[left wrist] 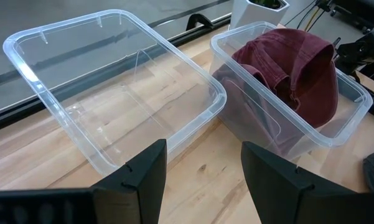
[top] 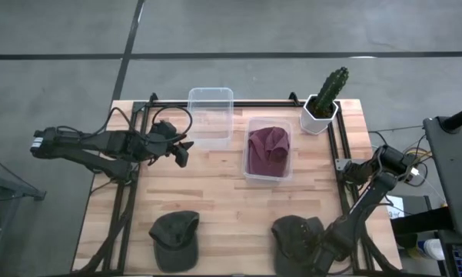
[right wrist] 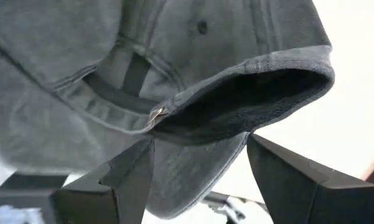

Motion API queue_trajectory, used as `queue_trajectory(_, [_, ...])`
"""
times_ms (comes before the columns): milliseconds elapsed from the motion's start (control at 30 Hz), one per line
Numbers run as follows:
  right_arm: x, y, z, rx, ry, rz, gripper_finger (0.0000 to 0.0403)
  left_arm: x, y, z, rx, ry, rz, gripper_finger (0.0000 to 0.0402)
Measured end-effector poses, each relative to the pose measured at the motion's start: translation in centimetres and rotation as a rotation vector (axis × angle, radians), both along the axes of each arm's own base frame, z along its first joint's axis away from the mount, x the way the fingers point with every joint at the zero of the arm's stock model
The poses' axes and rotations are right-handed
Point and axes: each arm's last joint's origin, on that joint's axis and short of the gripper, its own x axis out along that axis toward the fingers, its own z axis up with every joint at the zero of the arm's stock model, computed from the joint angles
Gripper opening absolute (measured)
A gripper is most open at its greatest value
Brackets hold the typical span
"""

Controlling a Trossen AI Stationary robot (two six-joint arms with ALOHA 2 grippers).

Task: Pick & Place hat
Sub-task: Put the right black cap into the left transparent bin

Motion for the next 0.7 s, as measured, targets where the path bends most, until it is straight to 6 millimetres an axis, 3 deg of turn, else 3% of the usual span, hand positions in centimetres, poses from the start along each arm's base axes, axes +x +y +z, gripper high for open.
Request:
queue_trajectory(400, [0.1, 0.4, 1.0, 0.065, 0.039, 0.010, 0.0249, 0.0, 0.0, -0.2, 0.002, 0.007, 0.000, 0.0199])
queue_trajectory(700, [0.3, 0.3, 0.3, 0.041, 0.055, -0.005, 0.0249, 0.1, 0.0, -1.1, 0.002, 0.028, 0.001, 0.0199])
